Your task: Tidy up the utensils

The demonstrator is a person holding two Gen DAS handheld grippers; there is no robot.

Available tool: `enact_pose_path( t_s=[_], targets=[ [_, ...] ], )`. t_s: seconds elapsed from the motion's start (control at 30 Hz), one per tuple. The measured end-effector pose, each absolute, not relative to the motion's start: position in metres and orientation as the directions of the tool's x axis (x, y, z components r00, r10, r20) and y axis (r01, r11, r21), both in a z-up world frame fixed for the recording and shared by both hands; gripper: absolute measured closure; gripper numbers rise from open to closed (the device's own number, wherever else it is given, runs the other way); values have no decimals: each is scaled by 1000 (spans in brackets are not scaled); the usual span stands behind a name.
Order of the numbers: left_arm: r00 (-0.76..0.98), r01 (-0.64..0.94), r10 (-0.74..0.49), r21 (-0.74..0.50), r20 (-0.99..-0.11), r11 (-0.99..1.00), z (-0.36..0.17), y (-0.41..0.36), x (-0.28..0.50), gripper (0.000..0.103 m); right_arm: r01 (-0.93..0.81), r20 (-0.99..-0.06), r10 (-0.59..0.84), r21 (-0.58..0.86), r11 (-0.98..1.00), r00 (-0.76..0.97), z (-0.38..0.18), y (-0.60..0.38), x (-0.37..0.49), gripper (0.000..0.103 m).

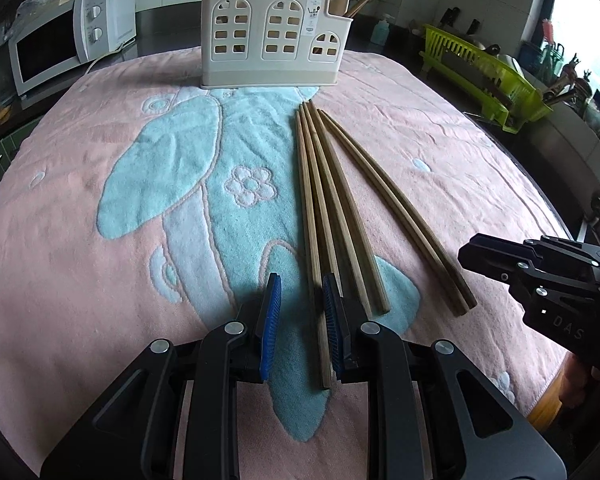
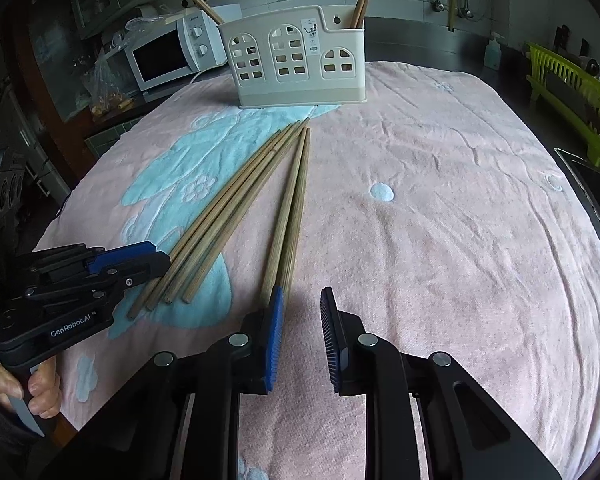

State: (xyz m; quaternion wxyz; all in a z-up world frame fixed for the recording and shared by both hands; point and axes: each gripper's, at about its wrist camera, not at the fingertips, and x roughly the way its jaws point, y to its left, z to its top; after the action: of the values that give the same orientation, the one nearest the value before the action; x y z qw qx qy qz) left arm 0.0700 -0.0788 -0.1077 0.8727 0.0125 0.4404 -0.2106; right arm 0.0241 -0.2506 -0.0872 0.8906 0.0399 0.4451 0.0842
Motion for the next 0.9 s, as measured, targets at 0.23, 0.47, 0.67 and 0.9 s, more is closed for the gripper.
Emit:
enact_pose_path(
  t_s=[0.23, 0.47, 0.67, 0.9],
  targets=[
    [531, 386, -337, -132, -777, 913, -108, -84, 68, 82, -123, -794, 184, 139, 983, 579, -89, -246, 26, 84],
    [541, 369, -320, -122, -778, 921, -108, -81, 69, 88, -124, -800, 180, 132, 983, 572, -91, -242, 27, 84],
    [549, 360, -303, -106, -779, 927, -109, -84, 68, 88, -105, -799, 167, 130, 986, 578, -91, -246, 28, 88],
    [543, 366, -312, -115, -780, 923, -109, -85, 66, 88, -89, -799, 160, 133, 987, 580, -90, -249, 29, 90]
  ],
)
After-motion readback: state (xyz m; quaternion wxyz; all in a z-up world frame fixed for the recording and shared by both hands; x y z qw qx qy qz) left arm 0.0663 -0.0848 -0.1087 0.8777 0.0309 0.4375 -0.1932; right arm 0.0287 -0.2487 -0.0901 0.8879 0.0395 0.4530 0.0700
